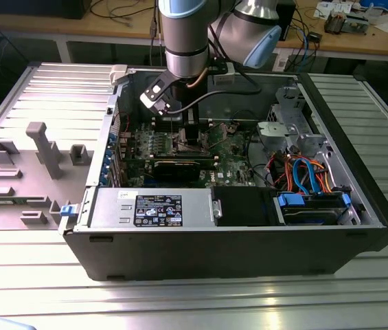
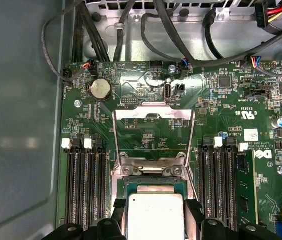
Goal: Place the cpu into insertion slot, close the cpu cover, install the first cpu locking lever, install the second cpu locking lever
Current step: 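Place the cpu into insertion slot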
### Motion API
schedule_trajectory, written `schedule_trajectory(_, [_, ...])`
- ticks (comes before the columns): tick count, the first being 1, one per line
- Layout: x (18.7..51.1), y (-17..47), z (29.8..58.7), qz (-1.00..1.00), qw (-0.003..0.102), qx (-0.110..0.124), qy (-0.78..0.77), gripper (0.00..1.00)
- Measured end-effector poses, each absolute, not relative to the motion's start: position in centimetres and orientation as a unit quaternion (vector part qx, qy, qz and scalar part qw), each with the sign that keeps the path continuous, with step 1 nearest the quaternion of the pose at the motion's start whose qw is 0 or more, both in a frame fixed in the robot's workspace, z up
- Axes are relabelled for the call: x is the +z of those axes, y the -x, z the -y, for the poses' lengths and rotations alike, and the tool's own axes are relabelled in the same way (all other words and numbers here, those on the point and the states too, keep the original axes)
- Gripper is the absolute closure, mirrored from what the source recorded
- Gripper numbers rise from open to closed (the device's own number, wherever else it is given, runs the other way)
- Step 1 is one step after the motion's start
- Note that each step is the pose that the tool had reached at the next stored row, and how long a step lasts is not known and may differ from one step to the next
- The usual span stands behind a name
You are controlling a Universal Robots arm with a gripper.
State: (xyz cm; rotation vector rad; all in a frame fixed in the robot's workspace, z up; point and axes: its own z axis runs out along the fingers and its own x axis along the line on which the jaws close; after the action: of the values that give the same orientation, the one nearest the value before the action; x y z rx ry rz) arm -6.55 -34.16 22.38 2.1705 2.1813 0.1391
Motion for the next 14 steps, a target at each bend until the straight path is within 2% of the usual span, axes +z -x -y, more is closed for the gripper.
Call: schedule_trajectory(14, [21.62, 6.56, 34.12, -0.714, 0.029, 0.044, -0.699, 0.45])
